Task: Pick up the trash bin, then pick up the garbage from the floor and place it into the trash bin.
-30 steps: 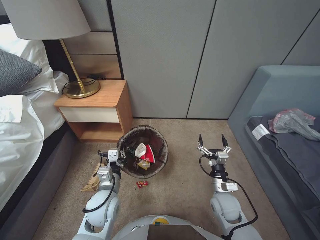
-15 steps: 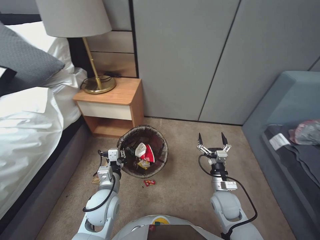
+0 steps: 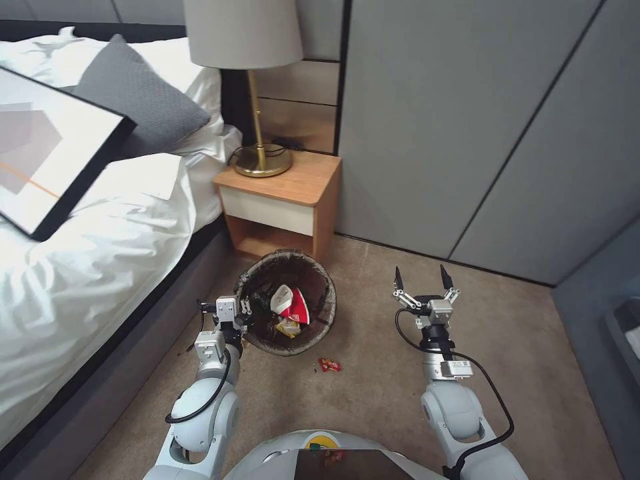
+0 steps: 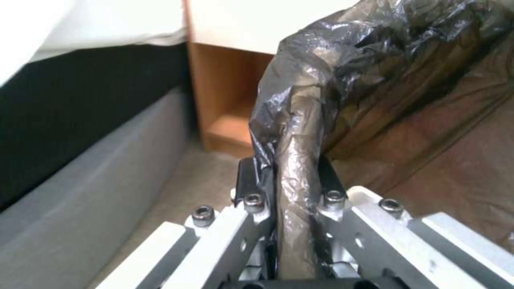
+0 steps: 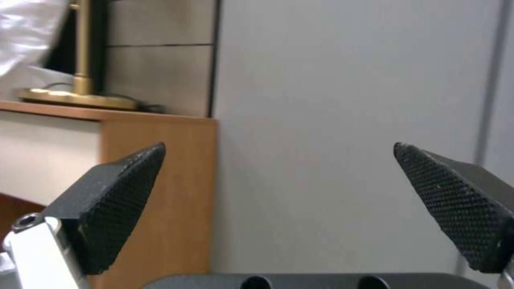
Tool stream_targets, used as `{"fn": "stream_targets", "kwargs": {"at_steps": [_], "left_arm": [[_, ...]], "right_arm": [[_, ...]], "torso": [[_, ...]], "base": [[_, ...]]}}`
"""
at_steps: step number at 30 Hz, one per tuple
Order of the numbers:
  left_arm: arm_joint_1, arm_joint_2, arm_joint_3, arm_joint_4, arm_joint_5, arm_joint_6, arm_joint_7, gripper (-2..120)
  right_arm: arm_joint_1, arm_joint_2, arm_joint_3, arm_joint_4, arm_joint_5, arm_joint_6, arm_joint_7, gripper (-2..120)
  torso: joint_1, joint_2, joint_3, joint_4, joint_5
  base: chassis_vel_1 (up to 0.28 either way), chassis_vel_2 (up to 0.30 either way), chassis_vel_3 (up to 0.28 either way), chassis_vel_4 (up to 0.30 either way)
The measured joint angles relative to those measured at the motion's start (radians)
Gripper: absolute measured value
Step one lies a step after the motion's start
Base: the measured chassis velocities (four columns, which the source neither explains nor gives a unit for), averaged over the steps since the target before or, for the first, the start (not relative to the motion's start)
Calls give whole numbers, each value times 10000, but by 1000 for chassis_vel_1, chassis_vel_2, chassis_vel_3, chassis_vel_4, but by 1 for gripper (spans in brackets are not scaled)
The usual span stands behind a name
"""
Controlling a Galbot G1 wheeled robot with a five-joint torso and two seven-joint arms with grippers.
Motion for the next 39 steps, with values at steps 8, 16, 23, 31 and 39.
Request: {"fn": "stream_targets", "kwargs": {"at_steps": [8,16,23,31,39], "left_arm": [[20,15,-5,-26,7,-70,25,3],[18,35,16,-25,35,-227,132,3],[4,96,-45,-122,22,-262,142,3],[-34,80,-128,-191,1,-259,116,3],[-45,0,-121,-167,41,-253,118,3]], "right_arm": [[8,-41,-42,0,-66,-58,-11,100],[31,-202,-36,14,-24,-238,-158,100],[-82,-832,132,26,557,-1090,-1990,100],[741,-2770,-1037,-1597,1061,-2726,-3543,100],[1278,-3717,-2715,-2999,1374,-3730,-3845,100]], "torso": [[0,0,0,3,0],[0,0,0,-1,1],[0,0,0,0,0],[0,0,0,5,2],[0,0,0,2,3]], "base": [[120,102,99,107],[44,42,45,42],[0,0,0,0],[0,0,0,0],[0,0,0,0]]}}
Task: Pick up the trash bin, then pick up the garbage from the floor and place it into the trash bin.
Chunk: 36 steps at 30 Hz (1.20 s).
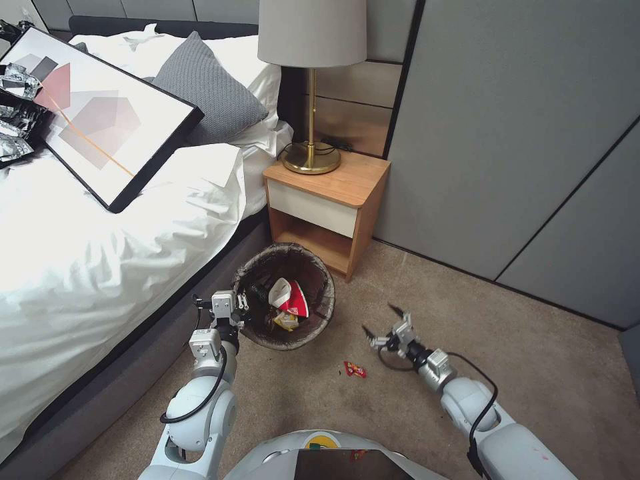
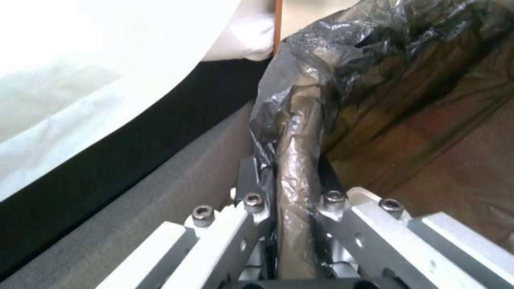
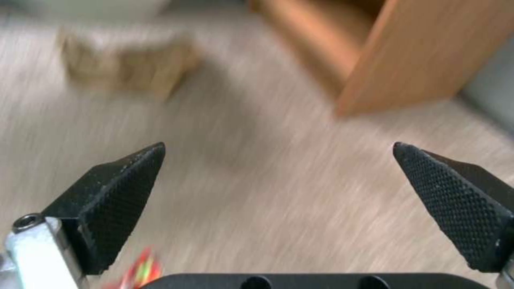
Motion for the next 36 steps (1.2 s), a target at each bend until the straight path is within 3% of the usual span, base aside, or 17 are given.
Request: {"fn": "stream_targets", "kwargs": {"at_steps": [5,17,36], "left_arm": [[-42,-68,34,119,58,-3,5,3],[-86,-146,145,319,200,-4,-2,3],[-39,-171,173,360,248,-8,-5,3]], "right_arm": [[447,-47,-501,-1263,-349,102,-775,100],[1314,663,-894,-3762,-1629,1382,-3387,100],[2240,1082,-964,-5206,-1907,1982,-3751,100]], "torso": [[0,0,0,-1,-3],[0,0,0,0,-3],[0,0,0,2,-2]], "base": [[0,0,0,0],[0,0,0,0],[0,0,0,0]]}}
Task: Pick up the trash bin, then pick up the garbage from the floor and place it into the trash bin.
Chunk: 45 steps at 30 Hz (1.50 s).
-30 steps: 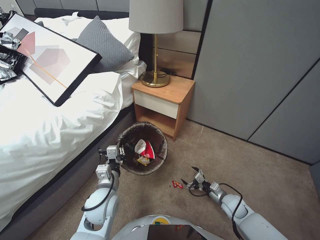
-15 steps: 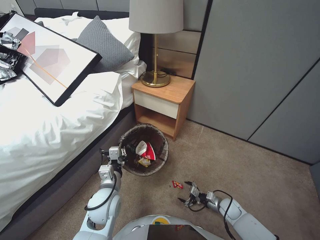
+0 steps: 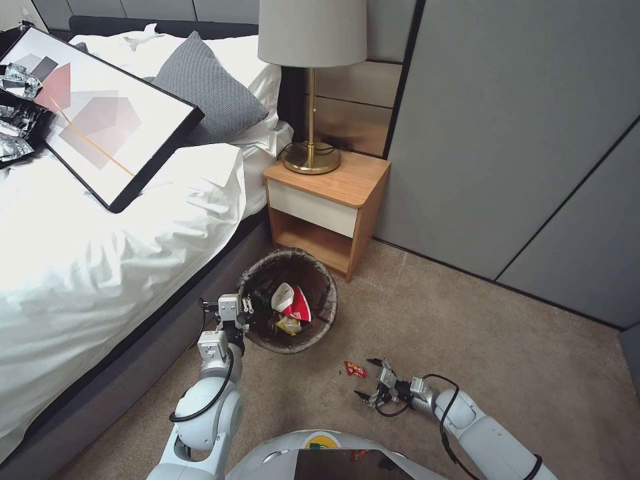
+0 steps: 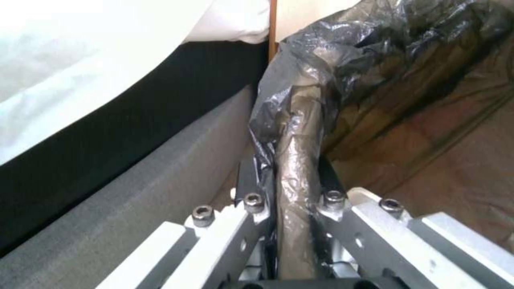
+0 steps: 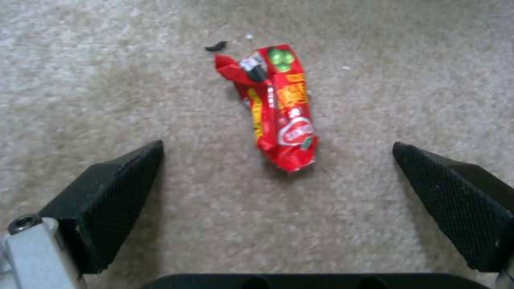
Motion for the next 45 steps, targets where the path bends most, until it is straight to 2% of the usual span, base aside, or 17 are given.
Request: {"fn": "stream_targets", "kwargs": {"at_steps": [15,19,28,32,33,36,37,38,40,41,42,44,45], "left_arm": [[13,-14,37,59,50,-38,-3,3],[25,-13,51,61,71,-43,-4,3],[17,-32,97,91,99,-49,-4,3],[2,-38,101,102,100,-51,-10,3],[2,-38,101,102,100,-51,-10,3],[-8,-39,99,115,101,-52,-17,3],[-8,-39,99,115,101,-52,-17,3],[-10,-39,99,129,101,-53,-20,3],[-12,-39,97,136,101,-54,-22,3],[-12,-39,97,136,101,-54,-22,3],[-17,-48,98,146,101,-56,-26,3],[-25,-52,99,151,101,-56,-30,3],[-60,-58,105,162,100,-56,-37,3]], "right_arm": [[198,-2,-51,-33,108,13,169,100],[234,9,-89,-37,115,45,176,92],[373,19,-298,-22,114,53,264,86],[406,43,-361,-63,113,75,288,71],[406,43,-361,-63,113,75,288,71],[444,81,-382,-142,100,166,271,59],[444,81,-382,-142,100,166,271,59],[470,92,-385,-187,94,193,222,51],[479,99,-385,-209,96,204,210,43],[479,99,-385,-209,96,204,210,43],[497,121,-385,-268,94,242,187,35],[498,139,-385,-301,96,257,178,32],[494,176,-377,-345,91,282,156,25]], "torso": [[0,0,0,-2,-1],[0,0,0,-2,-1],[0,0,0,-2,-1],[0,0,0,-2,-1],[0,0,0,-2,-1],[0,0,0,-3,-1],[0,0,0,-3,-1],[0,0,0,-2,-1],[0,0,0,-2,-1],[0,0,0,-2,-1],[0,0,0,-1,-2],[0,0,0,-3,-1],[0,0,0,-2,-1]], "base": [[0,0,0,0],[0,0,0,0],[0,0,0,0],[0,0,0,0],[0,0,0,0],[0,0,0,0],[0,0,0,0],[0,0,0,0],[0,0,0,0],[0,0,0,0],[0,0,0,0],[0,0,0,0],[0,0,0,0]]}}
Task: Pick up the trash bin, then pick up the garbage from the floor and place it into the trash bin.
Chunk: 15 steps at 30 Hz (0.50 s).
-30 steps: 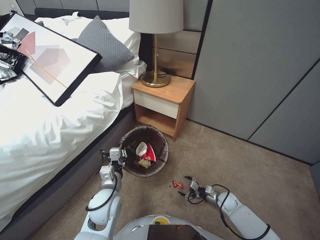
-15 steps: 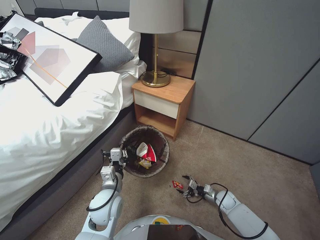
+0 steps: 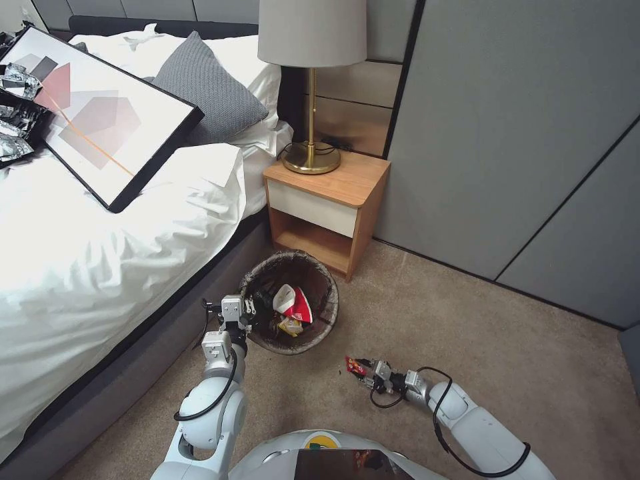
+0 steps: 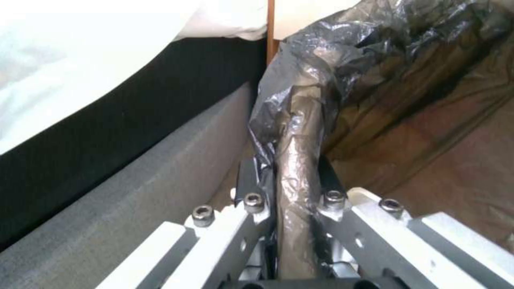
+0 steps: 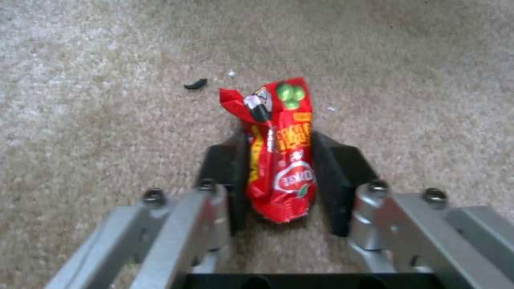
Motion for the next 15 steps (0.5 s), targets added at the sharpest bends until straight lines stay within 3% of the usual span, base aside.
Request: {"fn": "stream_targets", "kwargs": {"at_steps": [5,7,15], "left_arm": [[-44,2,-2,7,-12,0,-14,3],[-49,12,-12,7,-18,5,-18,3],[-72,17,-14,5,-36,19,-23,3]], "right_arm": [[-11,58,19,-73,-4,43,-30,11],[-10,60,50,-90,-1,58,-29,0],[20,62,161,-124,10,101,-46,0]], "torso": [[0,0,0,2,2],[0,0,0,3,3],[0,0,0,0,0]], "base": [[0,0,0,0],[0,0,0,0],[0,0,0,0]]}}
